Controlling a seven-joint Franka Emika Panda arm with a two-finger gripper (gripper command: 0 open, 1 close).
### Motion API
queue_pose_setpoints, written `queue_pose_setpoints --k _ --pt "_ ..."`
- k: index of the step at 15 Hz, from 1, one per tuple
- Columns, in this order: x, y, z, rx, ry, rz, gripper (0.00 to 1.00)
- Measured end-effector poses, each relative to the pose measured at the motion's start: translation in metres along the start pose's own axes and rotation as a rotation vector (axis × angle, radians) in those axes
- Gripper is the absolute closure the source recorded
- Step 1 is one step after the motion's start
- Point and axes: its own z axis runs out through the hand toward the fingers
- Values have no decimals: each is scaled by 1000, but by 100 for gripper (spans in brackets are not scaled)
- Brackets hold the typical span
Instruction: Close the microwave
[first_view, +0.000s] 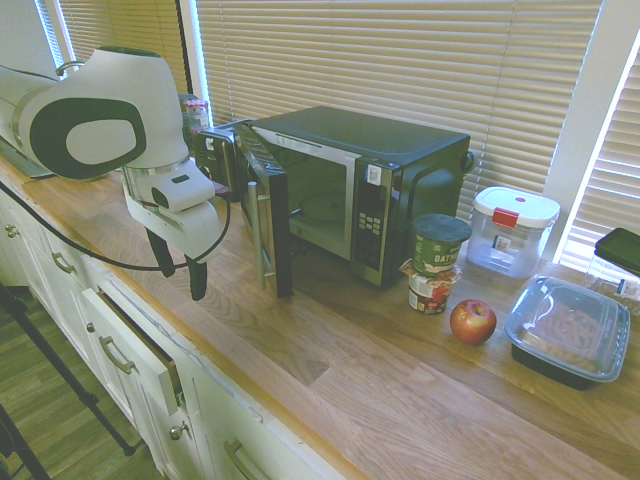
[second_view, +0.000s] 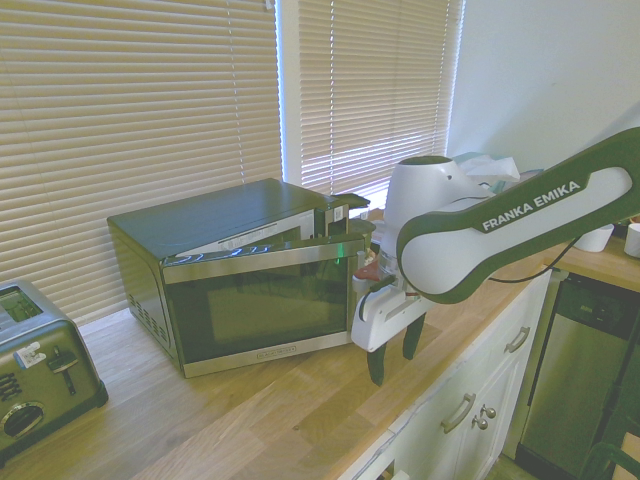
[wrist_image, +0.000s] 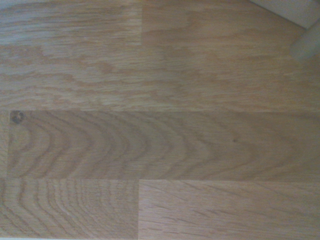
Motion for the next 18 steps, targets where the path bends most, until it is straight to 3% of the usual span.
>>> queue_pose_setpoints --k 6,11,18 --pt "-8 -14 -7 4 15 -33 0" --pt "-10 -63 -68 65 101 -37 0" --pt "52 -115 -85 76 129 6 0"
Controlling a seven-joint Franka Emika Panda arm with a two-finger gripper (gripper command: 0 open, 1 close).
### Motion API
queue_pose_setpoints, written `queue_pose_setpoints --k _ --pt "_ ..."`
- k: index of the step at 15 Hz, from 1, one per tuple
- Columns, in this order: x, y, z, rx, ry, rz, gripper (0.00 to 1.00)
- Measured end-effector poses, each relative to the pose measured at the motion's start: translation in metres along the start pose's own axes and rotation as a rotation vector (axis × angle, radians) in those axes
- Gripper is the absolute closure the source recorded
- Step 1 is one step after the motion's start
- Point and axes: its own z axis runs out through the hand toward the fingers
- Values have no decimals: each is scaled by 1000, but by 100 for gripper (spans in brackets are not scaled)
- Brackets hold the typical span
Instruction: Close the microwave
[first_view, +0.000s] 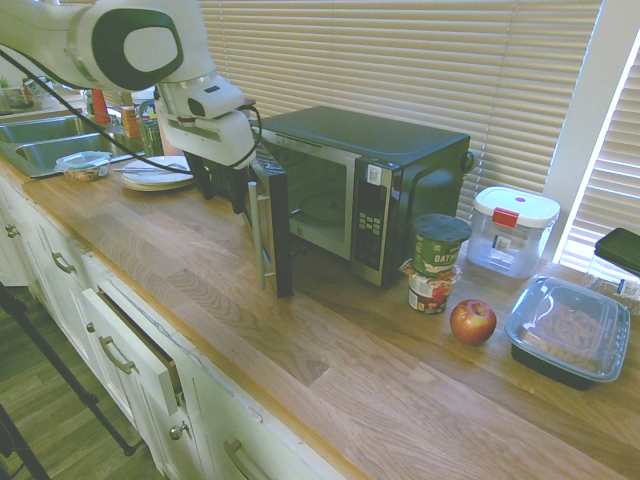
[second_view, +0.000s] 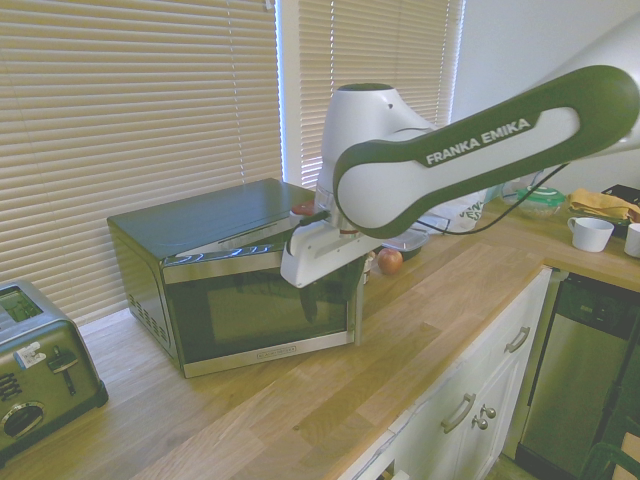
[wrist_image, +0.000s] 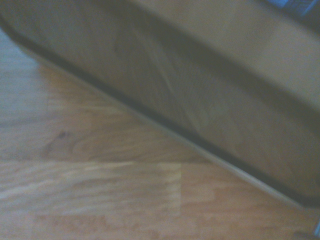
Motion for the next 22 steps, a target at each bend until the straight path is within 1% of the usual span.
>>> queue_pose_setpoints --k 3,8,12,19,22 --pt "37 -23 13 -2 -13 25 0" --pt "76 -59 14 35 8 37 0" --pt "112 -70 31 16 10 66 0" --pt "119 -74 30 7 13 59 0" --pt "113 -63 31 14 21 62 0"
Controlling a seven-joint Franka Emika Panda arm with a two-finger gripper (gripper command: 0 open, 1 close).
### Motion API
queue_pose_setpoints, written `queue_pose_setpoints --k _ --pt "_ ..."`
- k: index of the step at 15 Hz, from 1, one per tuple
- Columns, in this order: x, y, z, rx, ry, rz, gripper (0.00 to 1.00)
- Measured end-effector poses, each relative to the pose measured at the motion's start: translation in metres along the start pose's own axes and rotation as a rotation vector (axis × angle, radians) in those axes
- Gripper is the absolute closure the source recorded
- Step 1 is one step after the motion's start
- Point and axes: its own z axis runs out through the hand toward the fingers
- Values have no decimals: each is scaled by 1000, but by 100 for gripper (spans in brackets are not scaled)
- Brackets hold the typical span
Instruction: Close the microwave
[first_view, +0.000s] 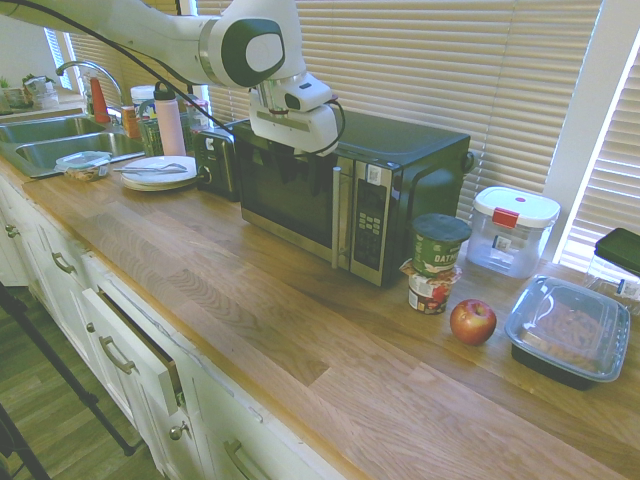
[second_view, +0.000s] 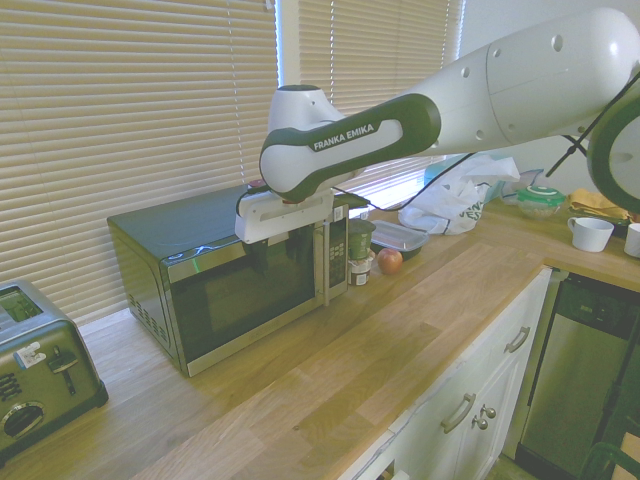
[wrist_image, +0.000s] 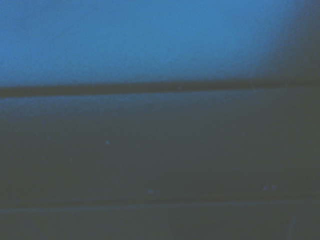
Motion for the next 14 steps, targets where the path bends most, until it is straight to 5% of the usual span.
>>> queue_pose_setpoints --k 14 --pt "-103 212 25 -96 -148 -33 0"
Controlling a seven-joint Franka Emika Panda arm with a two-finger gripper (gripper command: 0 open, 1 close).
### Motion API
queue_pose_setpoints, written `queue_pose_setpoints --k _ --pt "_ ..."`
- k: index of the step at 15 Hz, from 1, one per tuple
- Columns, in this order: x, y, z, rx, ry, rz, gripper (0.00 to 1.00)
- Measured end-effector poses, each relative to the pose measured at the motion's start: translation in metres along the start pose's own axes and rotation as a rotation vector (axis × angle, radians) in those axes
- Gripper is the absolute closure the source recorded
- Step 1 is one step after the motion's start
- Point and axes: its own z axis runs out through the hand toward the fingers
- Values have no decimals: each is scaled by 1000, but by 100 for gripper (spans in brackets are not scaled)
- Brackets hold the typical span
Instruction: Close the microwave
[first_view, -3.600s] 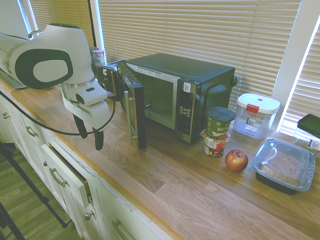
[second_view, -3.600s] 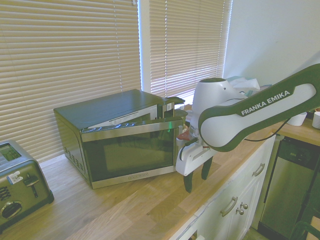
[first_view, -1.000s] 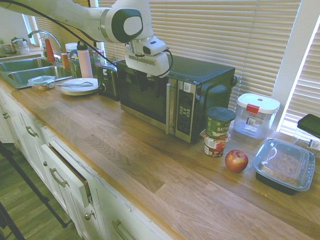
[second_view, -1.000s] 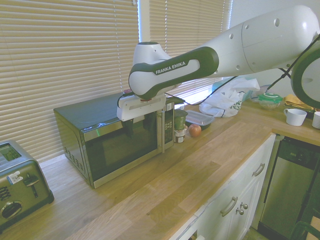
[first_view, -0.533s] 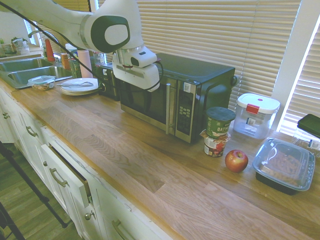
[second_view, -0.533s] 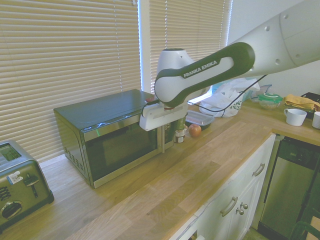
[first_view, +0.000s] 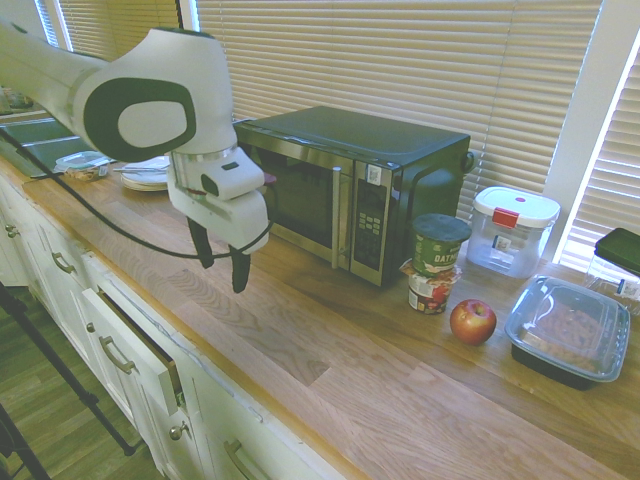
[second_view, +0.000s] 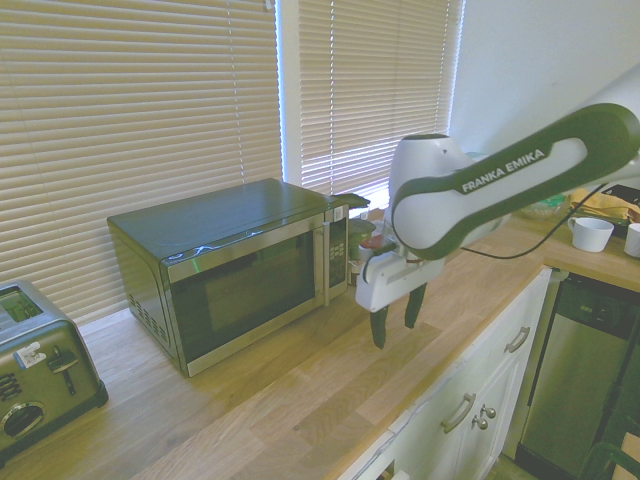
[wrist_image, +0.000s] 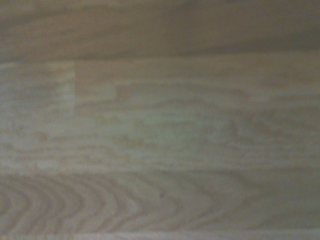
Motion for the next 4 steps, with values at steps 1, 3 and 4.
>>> queue_pose_setpoints --k 1,3,4 --pt "-5 6 1 0 -1 -2 0" --pt "-11 12 -3 4 5 -3 0" --pt "-13 13 -5 6 8 -5 0"
